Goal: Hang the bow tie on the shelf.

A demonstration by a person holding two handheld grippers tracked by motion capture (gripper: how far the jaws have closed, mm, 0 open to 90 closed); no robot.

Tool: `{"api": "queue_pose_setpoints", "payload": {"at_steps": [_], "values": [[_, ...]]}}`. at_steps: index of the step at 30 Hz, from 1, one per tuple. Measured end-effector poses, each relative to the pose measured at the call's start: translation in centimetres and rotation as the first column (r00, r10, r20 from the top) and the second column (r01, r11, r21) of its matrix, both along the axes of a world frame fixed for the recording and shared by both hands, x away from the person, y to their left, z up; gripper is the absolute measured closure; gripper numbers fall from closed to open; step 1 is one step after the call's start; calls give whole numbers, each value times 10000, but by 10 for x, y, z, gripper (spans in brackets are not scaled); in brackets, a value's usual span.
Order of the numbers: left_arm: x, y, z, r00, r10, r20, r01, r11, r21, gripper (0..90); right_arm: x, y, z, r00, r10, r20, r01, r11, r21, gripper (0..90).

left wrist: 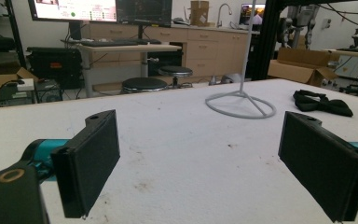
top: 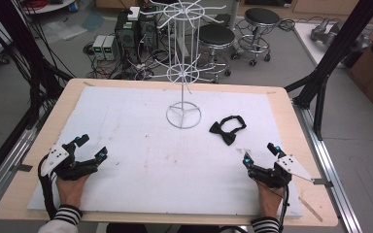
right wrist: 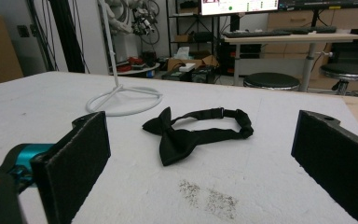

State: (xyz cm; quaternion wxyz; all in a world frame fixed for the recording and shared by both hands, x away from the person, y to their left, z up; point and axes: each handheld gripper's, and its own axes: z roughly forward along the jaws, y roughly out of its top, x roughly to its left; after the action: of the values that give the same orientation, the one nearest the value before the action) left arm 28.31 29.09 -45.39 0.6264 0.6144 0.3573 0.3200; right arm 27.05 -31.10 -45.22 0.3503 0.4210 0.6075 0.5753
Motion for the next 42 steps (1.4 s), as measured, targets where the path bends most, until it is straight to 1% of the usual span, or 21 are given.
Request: {"api": "queue_pose_setpoints", "payload": {"at_steps": [3, 7, 8, 12, 13, 15, 16, 18, 20, 22, 25, 30, 31, 32, 33, 34, 36, 38, 39, 40, 42], "values": [[0, 0, 0, 10000, -9, -5, 9, 10000, -8, 128, 0, 0, 0, 9999, -30, -95, 31, 10000, 66, 33], [0, 0, 0, 10000, -6, -2, 6, 10000, -8, 128, 1, 0, 0, 10000, -19, -68, 19, 10000, -13, 33], [0, 0, 0, 10000, -14, 2, 14, 10000, -1, 128, 2, 0, 1, 9996, 62, -257, -62, 10000, 10, 33], [0, 0, 0, 10000, -17, 20, 17, 10000, 5, 128, 5, -1, 2, 9985, 152, -535, -150, 9999, 26, 33], [0, 0, 0, 10000, -19, 24, 19, 10000, 13, 128, 8, -1, 3, 9963, 189, -843, -183, 9998, 89, 33], [0, 0, 0, 10000, -29, 26, 29, 10000, 36, 128, 9, -1, 4, 9952, 154, -967, -161, 9999, -63, 33], [0, 0, 0, 10000, -28, 30, 28, 10000, 39, 128, 10, 0, 6, 9941, 137, -1077, -156, 9997, -162, 33], [0, 0, 0, 10000, -30, 27, 30, 10000, 39, 128, 11, -1, 8, 9942, 150, -1067, -174, 9996, -216, 33], [0, 0, 0, 10000, -29, 33, 29, 10000, 40, 128, 13, -1, 13, 9939, 216, -1082, -249, 9993, -287, 33], [0, 0, 0, 10000, -35, 28, 35, 10000, 44, 129, 17, -2, 22, 9928, 298, -1164, -342, 9988, -363, 33], [0, 0, 0, 10000, -34, 36, 34, 10000, 41, 128, 24, -1, 32, 9884, 493, -1434, -566, 9973, -474, 33], [0, 0, 0, 10000, -36, 32, 36, 10000, 43, 128, 40, 2, 47, 9754, 959, -1985, -1134, 9904, -785, 33], [0, 0, 0, 10000, -33, 32, 33, 10000, 44, 128, 43, 2, 48, 9732, 1036, -2052, -1217, 9895, -775, 33], [0, 0, 0, 10000, -33, 32, 33, 10000, 44, 128, 46, 2, 50, 9688, 1147, -2199, -1345, 9879, -770, 33], [0, 0, 0, 10000, -35, 37, 35, 10000, 41, 128, 46, 2, 50, 9688, 1147, -2199, -1345, 9879, -770, 33], [0, 0, 0, 10000, -43, 54, 43, 10000, 46, 128, 52, 3, 51, 9612, 1166, -2499, -1417, 9862, -851, 33], [0, 0, 0, 10000, -38, 47, 37, 10000, 58, 128, 56, 4, 53, 9571, 1226, -2626, -1500, 9849, -869, 33], [0, 0, 0, 10000, -24, 34, 24, 10000, 46, 129, 61, 5, 55, 9552, 1289, -2664, -1602, 9821, -991, 33], [0, 0, 0, 10000, -38, 37, 38, 10000, 63, 129, 62, 5, 55, 9526, 1332, -2736, -1651, 9815, -970, 33], [0, 0, 0, 10000, -22, 34, 22, 10000, 47, 128, 66, 5, 57, 9506, 1340, -2800, -1709, 9789, -1116, 33], [0, 0, 0, 10000, -33, 42, 33, 10000, 62, 128, 71, 7, 59, 9447, 1392, -2969, -1823, 9756, -1227, 33]]}}
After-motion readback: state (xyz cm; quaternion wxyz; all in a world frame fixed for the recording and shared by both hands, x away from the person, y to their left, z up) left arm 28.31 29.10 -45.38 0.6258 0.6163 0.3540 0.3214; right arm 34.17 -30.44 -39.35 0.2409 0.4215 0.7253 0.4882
